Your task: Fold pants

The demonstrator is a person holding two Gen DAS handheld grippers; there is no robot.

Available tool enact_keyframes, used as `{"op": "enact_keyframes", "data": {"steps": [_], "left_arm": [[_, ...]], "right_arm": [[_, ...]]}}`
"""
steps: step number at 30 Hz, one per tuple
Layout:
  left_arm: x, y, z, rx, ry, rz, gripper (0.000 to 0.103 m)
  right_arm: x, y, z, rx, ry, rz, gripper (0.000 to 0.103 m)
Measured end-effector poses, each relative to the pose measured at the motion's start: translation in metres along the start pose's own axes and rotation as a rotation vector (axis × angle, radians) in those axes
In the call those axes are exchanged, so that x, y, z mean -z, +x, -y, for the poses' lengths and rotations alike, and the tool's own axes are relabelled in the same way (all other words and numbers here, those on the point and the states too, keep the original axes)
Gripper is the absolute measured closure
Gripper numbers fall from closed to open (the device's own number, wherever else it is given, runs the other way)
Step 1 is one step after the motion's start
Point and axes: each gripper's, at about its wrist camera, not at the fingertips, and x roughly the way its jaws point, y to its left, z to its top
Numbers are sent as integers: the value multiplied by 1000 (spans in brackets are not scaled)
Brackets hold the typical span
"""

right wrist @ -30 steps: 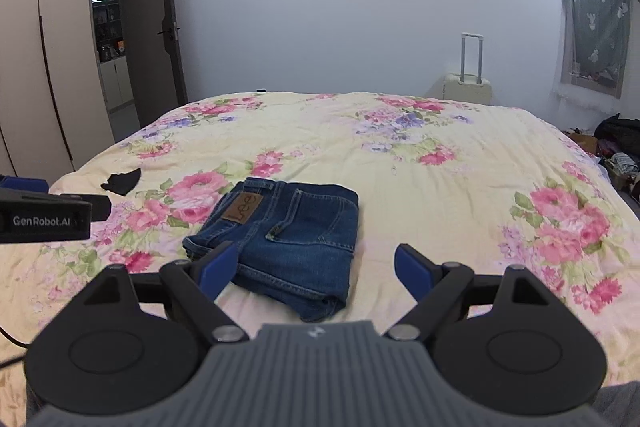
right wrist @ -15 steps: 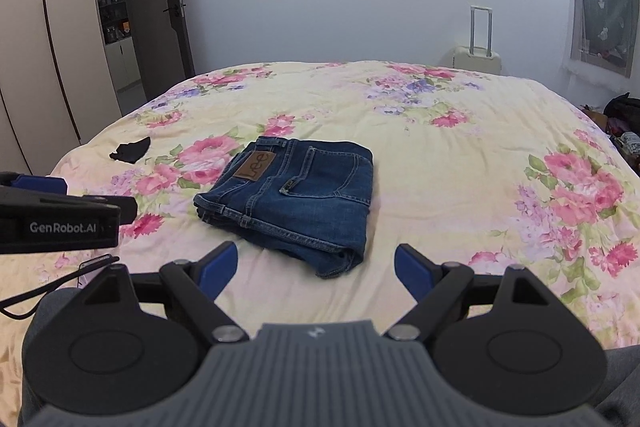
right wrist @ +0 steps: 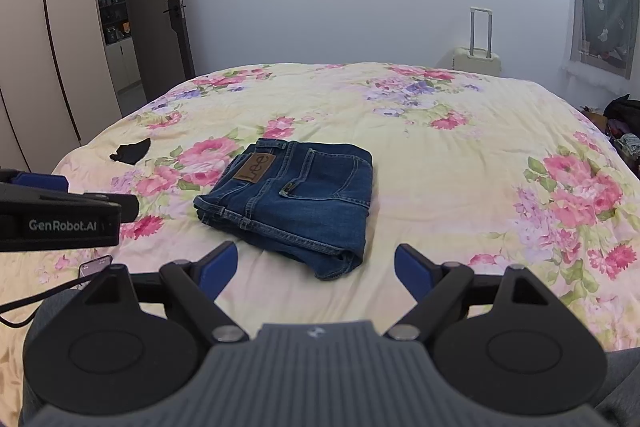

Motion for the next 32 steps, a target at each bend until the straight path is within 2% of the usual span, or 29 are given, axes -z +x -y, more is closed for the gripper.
{"op": "enact_keyframes", "data": {"steps": [26,32], "left_arm": [[-1,-2,4,8,17,7,9],[0,-3,2,8,12,12,12]], "right_arm": [[-1,-4,0,5,0,-1,21],[0,-4,0,4,-1,-2,21]]}}
